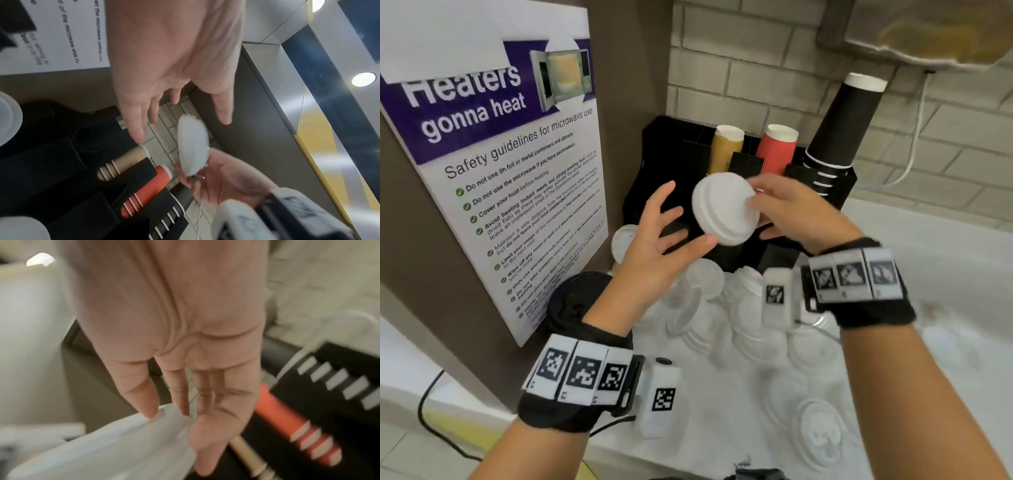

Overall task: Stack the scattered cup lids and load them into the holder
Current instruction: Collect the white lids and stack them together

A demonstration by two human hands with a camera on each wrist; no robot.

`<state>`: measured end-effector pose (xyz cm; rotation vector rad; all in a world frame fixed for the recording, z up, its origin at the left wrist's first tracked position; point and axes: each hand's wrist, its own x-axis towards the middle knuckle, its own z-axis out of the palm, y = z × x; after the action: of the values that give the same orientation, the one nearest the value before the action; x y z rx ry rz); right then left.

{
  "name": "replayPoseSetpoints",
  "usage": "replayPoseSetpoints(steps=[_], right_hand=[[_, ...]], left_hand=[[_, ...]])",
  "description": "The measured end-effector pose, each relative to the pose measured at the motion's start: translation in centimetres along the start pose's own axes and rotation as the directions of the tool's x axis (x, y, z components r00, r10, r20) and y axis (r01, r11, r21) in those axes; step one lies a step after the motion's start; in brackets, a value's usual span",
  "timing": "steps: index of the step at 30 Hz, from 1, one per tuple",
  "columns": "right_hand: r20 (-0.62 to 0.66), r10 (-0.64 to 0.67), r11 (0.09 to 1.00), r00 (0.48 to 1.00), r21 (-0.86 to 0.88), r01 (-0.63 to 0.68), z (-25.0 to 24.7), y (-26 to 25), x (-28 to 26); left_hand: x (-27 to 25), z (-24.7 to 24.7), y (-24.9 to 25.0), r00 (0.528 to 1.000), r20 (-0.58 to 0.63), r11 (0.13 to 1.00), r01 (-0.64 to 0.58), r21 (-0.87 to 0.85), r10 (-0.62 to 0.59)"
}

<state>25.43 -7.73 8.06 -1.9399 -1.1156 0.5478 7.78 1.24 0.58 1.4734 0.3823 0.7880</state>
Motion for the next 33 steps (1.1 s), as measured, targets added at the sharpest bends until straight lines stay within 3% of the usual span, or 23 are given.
replayPoseSetpoints(steps=[2, 5, 8, 15, 24, 33], right_hand=[[0.114, -0.023, 0.972, 0.993, 0.237, -0.005, 2.0, -0.2, -2.2], [0.165, -0.072, 0.935, 0.984, 0.354, 0.009, 3.8, 0.7, -3.9], [0.154, -0.098, 0.891, 0.983, 0.454, 0.017, 4.4, 1.7, -4.8], [0.081, -0.265, 0.913, 0.961, 0.341, 0.223, 4.4, 2.3, -5.6], [0.072, -0.329, 0.877, 0.942, 0.394, 0.276, 4.5, 2.5, -5.4], [0.105, -0.340, 0.878, 0.934, 0.390, 0.276, 4.9, 1.5, -4.2]], left_hand=[[-0.1, 0.3, 0.0, 0.997, 0.064, 0.997, -0.034, -0.063, 0.038], [-0.5, 0.4, 0.2, 0.989, 0.115, 0.990, -0.077, -0.119, 0.090], [-0.8, 0.5, 0.0, 0.992, 0.090, 0.989, -0.078, -0.127, 0.090], [-1.4, 0.6, 0.0, 0.991, 0.130, 0.981, 0.049, -0.187, -0.025], [-1.2, 0.2, 0.2, 0.977, 0.193, 0.959, 0.141, -0.248, -0.094], [-0.8, -0.6, 0.0, 0.993, 0.091, 0.963, 0.092, -0.253, -0.071]])
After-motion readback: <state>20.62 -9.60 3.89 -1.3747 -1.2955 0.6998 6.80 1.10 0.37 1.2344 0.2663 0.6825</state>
